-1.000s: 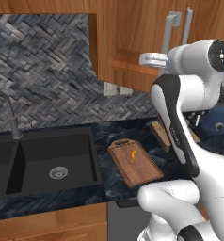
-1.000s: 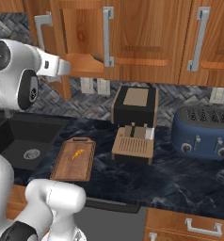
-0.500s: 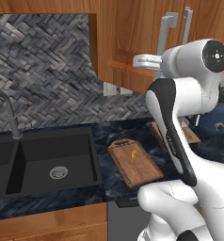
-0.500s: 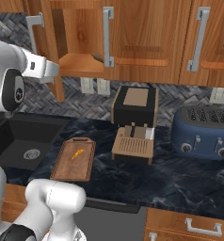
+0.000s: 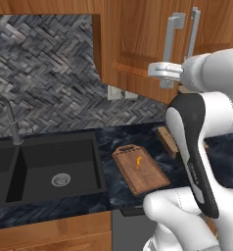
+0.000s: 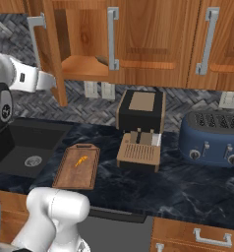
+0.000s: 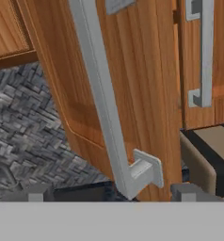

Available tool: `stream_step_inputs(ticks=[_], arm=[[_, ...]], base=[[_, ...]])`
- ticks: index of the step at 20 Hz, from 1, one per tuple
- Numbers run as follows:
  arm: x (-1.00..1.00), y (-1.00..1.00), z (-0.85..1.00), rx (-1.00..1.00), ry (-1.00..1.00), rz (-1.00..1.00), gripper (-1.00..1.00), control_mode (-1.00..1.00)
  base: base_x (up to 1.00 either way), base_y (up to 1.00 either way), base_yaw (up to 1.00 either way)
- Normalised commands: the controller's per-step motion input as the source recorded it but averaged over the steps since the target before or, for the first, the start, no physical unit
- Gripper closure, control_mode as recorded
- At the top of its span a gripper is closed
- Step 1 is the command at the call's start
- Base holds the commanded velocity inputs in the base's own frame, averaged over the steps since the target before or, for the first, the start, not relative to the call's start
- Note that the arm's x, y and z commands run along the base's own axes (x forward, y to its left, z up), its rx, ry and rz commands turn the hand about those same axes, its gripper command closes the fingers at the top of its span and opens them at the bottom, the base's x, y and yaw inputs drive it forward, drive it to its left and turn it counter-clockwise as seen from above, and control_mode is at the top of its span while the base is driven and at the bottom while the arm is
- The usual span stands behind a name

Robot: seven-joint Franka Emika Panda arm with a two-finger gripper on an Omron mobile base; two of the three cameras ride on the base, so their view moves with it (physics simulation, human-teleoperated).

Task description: Open the cabinet, retrieve the rolling pin, and place it next to the meat on the cutting board to prepare for tenderizing.

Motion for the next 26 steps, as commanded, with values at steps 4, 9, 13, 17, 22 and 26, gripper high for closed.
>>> stream_step_inputs(ticks=[4,9,13,17,22,26], arm=[[-0.86,-0.2,0.15,0.06,-0.05,0.0,-1.0,-1.0],[-0.88,-0.37,0.18,0.08,-0.05,0.0,-1.0,-1.0],[-0.7,-0.58,0.24,0.09,-0.01,0.0,-1.0,-1.0],[-0.67,-0.59,0.19,0.11,0.0,0.0,-1.0,-1.0],[-0.43,-0.53,0.19,0.1,0.03,0.0,-1.0,-1.0],[0.14,-0.31,0.1,0.07,0.14,0.04,-1.0,-1.0]], base=[[0.0,0.0,0.0],[0.0,0.0,0.0],[0.0,0.0,0.0],[0.0,0.0,0.0],[0.0,0.0,0.0],[0.0,0.0,0.0]])
